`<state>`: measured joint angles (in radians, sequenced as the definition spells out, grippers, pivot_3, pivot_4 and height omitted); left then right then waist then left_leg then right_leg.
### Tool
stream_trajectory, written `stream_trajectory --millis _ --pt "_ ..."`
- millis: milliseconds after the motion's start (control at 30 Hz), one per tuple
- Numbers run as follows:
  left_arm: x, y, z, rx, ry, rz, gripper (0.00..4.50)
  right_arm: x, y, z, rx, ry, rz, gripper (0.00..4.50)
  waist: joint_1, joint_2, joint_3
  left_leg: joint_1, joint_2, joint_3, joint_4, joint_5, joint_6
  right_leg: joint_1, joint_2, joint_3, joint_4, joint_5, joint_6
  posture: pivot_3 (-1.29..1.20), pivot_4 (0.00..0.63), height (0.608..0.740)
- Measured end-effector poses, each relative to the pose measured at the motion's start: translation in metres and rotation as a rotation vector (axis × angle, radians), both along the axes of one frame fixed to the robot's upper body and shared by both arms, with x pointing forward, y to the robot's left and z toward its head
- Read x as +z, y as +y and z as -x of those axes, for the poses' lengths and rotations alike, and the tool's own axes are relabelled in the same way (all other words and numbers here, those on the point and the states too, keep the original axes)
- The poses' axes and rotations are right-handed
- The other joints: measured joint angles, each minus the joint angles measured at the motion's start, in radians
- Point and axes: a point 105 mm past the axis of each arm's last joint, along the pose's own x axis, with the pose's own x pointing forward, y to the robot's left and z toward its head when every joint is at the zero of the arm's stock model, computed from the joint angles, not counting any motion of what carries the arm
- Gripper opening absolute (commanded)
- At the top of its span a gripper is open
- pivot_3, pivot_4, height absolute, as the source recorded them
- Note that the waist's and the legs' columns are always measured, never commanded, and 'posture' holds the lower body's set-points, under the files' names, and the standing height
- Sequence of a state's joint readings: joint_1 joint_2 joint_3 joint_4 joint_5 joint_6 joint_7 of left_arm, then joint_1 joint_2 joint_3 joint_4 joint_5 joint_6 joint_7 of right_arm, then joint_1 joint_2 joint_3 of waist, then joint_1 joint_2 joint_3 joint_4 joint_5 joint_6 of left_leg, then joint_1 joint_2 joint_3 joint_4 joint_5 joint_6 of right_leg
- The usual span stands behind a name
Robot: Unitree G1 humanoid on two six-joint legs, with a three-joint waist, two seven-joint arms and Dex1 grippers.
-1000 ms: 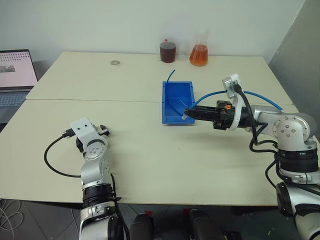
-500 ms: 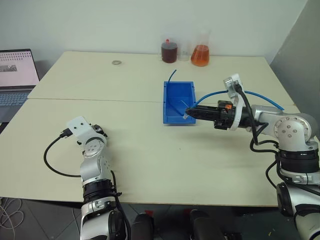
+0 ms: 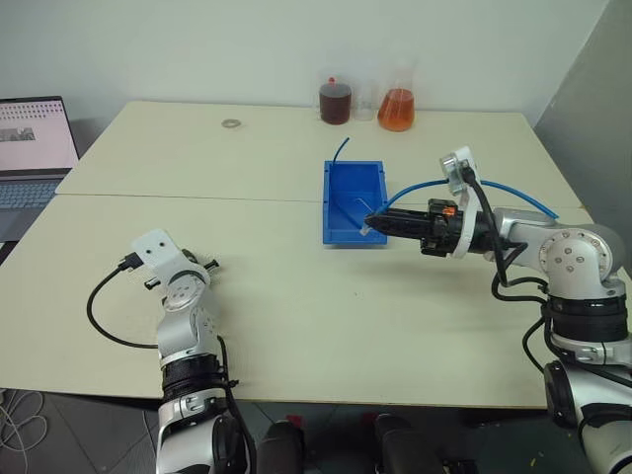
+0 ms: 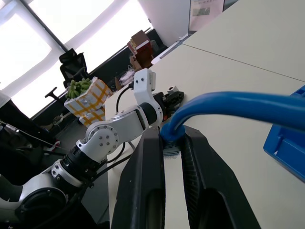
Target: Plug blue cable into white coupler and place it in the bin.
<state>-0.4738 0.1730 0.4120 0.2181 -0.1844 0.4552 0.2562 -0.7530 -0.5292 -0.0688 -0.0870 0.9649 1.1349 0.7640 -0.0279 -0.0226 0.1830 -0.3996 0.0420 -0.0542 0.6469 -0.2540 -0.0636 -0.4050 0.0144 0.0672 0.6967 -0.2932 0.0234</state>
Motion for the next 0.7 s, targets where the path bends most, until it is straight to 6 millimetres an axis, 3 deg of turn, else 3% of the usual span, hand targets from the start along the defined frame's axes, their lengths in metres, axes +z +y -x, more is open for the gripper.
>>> stream_trajectory --millis 67,133,300,533,700 --pt "0.003 -0.011 -0.008 -0.19 0.034 -0.097 0.79 0.0 0.001 0.001 0.003 -0.006 0.002 0.24 0.0 0.0 0.0 0.0 0.0 0.0 0.0 0.0 0.0 0.0 0.0 0.0 0.0 0.0 0.0 0.0 0.15 0.74" --pt "0.004 -0.046 -0.011 -0.528 0.059 -0.202 0.79 0.001 0.003 0.004 0.012 -0.017 0.004 0.24 -0.002 0.0 0.0 0.0 0.001 0.0 -0.001 0.0 0.0 0.0 0.0 0.0 -0.002 0.0 0.0 0.0 0.15 0.74" --pt "-0.001 -0.106 0.022 -1.152 0.09 -0.319 0.79 -0.006 0.002 0.003 0.001 -0.018 0.018 0.24 -0.004 0.001 0.001 0.0 0.001 0.001 -0.002 0.0 0.0 -0.001 0.0 0.0 -0.001 -0.001 -0.001 0.0 0.15 0.74" --pt "-0.01 -0.169 0.079 -1.762 0.071 -0.362 0.79 -0.011 0.018 0.007 0.037 -0.085 0.068 0.24 -0.005 0.001 0.001 0.0 0.002 0.001 -0.002 0.0 0.0 -0.001 0.001 0.0 -0.002 -0.001 -0.001 0.0 0.15 0.74" --pt "-0.014 -0.18 0.093 -1.936 0.04 -0.376 0.79 -0.032 0.026 0.012 0.081 -0.175 0.197 0.24 -0.005 0.001 0.001 0.0 0.001 0.001 -0.001 0.0 0.0 -0.001 0.001 0.0 -0.001 -0.001 -0.001 0.0 0.15 0.74"
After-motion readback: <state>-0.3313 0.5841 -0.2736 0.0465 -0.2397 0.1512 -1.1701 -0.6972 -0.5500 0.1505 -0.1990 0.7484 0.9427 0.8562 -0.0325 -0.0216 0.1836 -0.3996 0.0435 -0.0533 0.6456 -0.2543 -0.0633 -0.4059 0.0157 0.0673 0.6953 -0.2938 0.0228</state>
